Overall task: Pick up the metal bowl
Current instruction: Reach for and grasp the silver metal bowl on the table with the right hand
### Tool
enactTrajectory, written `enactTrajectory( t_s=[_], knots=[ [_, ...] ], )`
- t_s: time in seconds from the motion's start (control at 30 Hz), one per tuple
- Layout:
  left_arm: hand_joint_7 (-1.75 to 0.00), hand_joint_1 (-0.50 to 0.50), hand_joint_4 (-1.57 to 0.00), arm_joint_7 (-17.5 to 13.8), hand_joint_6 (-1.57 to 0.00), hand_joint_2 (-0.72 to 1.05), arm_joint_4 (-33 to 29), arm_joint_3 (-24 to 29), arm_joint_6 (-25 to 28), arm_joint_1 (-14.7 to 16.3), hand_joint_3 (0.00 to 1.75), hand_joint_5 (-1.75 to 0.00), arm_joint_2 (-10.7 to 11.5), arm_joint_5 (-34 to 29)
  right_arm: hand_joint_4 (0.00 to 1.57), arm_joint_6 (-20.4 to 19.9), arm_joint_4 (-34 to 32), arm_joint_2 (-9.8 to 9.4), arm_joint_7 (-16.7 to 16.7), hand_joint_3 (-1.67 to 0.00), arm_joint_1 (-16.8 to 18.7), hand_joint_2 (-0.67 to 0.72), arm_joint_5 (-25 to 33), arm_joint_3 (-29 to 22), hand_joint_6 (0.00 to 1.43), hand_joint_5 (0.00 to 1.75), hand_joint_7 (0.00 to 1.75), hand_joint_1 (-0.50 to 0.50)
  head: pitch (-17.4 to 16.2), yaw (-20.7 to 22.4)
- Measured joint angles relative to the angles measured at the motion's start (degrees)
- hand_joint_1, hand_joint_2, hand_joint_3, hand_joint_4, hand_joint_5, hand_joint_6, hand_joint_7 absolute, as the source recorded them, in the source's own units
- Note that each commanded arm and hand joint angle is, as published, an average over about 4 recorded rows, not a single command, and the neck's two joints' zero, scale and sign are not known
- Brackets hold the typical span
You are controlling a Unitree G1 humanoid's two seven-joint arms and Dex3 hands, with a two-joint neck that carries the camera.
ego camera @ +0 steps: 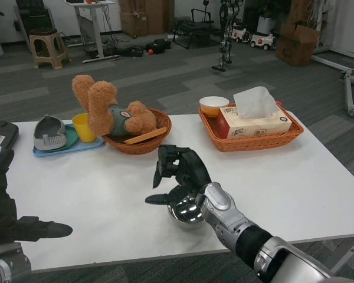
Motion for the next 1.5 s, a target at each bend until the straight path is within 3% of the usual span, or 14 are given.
enactTrajectory(
  t_s=[0.17,0.27,0.4,0.57,0.63,0.73,0.83,0.93,1.07,1.1,1.23,1.3,1.4,1.5],
  knots=[
    [0.00,-0.50,-0.94,0.0,0.00,-0.72,-0.6,0.2,0.0,1.0,0.00,-0.98,0.0,0.0,1.57,-6.9,1.2,-0.96,-7.1,-0.95,-1.0,0.09,7.8,2.8,1.40,1.62,1.27,0.10,0.1,0.7],
    [0.00,-0.50,-0.94,0.0,0.00,-0.72,-0.7,0.3,0.0,1.1,0.00,-0.95,0.0,0.0,1.57,-7.0,1.3,-0.93,-8.2,-0.87,-0.9,0.11,9.0,3.3,1.39,1.70,1.38,0.10,0.1,0.8],
    [-0.02,-0.50,-0.94,0.0,0.00,-0.72,-1.1,0.4,0.0,1.2,0.00,-1.03,0.0,0.0,1.57,-7.1,1.3,-1.11,-9.0,-1.11,-0.9,-0.07,15.0,5.8,1.40,1.75,1.57,0.08,0.0,0.9],
    [-0.02,-0.50,-0.94,0.0,0.00,-0.72,-1.3,0.4,0.0,1.2,0.00,-1.03,0.1,0.0,1.53,-6.9,1.4,-1.48,-9.1,-1.27,-0.9,0.14,19.0,7.1,1.38,1.26,1.48,0.07,-0.3,0.8],
    [-0.02,-0.50,-0.94,0.0,0.00,-0.72,-1.3,0.4,0.0,1.2,0.00,-1.03,0.1,0.0,1.51,-6.9,1.5,-1.58,-9.1,-1.05,-0.9,0.25,19.3,7.2,1.38,1.02,1.38,0.09,-0.5,0.8],
    [-0.07,-0.50,-0.94,0.0,0.00,-0.72,-1.3,0.4,0.0,1.2,0.00,-1.03,0.1,0.0,1.42,-6.9,1.6,-1.62,-9.1,-0.58,-0.9,0.28,19.5,7.2,1.40,0.97,1.34,0.10,-0.7,0.8],
    [-0.03,-0.50,-0.94,0.0,0.00,-0.72,-1.3,0.4,0.0,1.2,0.02,-1.03,0.1,0.0,1.46,-6.9,1.6,-1.62,-9.1,-0.48,-0.9,0.31,19.5,7.2,1.38,1.02,1.40,0.21,-0.8,0.9],
    [-0.07,-0.50,-0.94,0.0,0.00,-0.72,-1.3,0.4,0.0,1.2,0.02,-1.03,0.1,0.0,1.46,-6.8,1.7,-1.62,-9.1,-0.36,-0.9,0.34,19.5,7.2,1.37,1.24,1.50,0.25,-0.8,1.0],
    [-0.02,-0.50,-0.94,0.0,0.00,-0.72,-1.3,0.4,0.0,1.2,0.00,-1.03,0.1,0.0,1.36,-6.7,1.8,-1.62,-9.1,-0.32,-0.9,0.34,19.5,7.2,1.31,1.65,1.22,0.19,-1.0,1.1],
    [0.00,-0.50,-0.94,0.0,0.00,-0.72,-1.3,0.4,0.0,1.2,0.00,-1.03,0.1,0.0,1.34,-6.6,1.8,-1.62,-9.1,-0.36,-0.9,0.36,19.5,7.2,1.26,1.60,1.19,0.11,-1.0,1.2],
    [0.00,-0.50,-0.94,0.0,0.00,-0.72,-1.3,0.4,0.0,1.2,0.00,-1.03,0.1,0.0,0.14,-4.9,1.8,-1.71,-7.5,-0.48,-0.9,0.44,19.5,7.2,0.03,1.31,1.08,-0.27,-1.2,1.4],
    [0.00,-0.50,-0.94,0.0,0.00,-0.72,-1.3,0.4,0.0,1.2,0.00,-1.03,0.1,0.0,0.04,-3.5,1.8,-1.88,-3.9,-0.42,-0.9,0.50,19.5,7.1,0.00,1.09,0.99,-0.32,-1.3,1.4],
    [-0.03,-0.50,-0.94,0.0,0.00,-0.72,-1.3,0.3,0.0,1.2,0.00,-1.03,0.1,0.0,0.00,0.5,1.8,-2.56,6.2,-0.26,-1.4,0.53,19.8,6.8,0.00,0.39,0.49,-0.41,-1.4,1.5],
    [-0.07,-0.50,-0.94,0.0,0.00,-0.72,-1.3,0.3,-0.1,1.2,0.00,-0.98,0.1,0.0,0.00,2.4,1.8,-2.91,11.3,-0.20,-2.1,0.53,19.5,6.7,0.00,0.15,0.28,-0.42,-1.5,1.8]
  ],
)
